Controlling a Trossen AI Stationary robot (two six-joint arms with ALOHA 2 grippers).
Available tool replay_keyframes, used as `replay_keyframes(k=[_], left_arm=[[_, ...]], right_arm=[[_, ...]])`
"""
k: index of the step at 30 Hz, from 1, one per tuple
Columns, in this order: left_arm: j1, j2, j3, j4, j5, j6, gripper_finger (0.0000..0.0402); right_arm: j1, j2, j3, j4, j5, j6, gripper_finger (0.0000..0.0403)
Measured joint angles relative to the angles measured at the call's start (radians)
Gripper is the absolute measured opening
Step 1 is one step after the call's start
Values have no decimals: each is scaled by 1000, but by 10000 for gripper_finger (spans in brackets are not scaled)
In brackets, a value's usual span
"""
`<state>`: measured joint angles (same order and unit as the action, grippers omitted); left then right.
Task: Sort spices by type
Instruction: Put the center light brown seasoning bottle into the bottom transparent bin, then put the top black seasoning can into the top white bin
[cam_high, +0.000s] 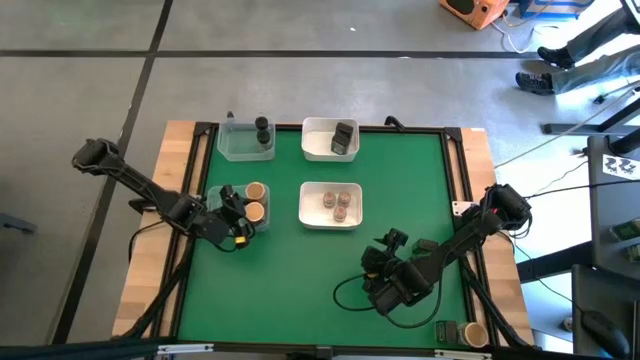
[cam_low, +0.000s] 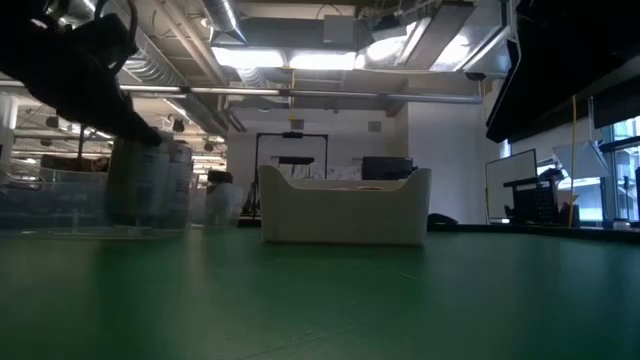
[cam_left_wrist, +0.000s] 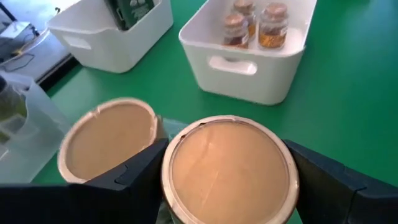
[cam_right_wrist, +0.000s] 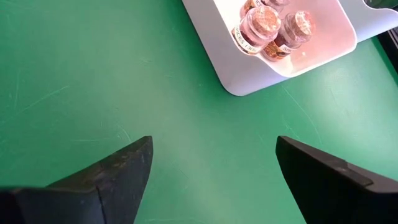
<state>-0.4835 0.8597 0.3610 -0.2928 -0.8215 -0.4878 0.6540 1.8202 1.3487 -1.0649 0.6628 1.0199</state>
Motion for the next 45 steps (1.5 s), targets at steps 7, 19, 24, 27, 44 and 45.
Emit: replay_keyframes(k=[7,19,24,27,44,45], left_arm=[[0,0,-11,-2,-2,-68,267],[0,-5,2,-14,63,-41,301],[0,-5,54,-57,75,22,319],[0,-5,112,-124,77,49,321],[-2,22,273,-72,132,149,322],[-2,29,273,-67,134,145,322]], right_arm=[[0,0,0,0,3,0,340],[0,0,0,9,10,0,340],[0,0,0,8,9,-3,340],[0,0,0,8,1,-3,340],[1,-57,32,-115,-43,-25,340],[1,-75,32,-144,-55,-20,340]])
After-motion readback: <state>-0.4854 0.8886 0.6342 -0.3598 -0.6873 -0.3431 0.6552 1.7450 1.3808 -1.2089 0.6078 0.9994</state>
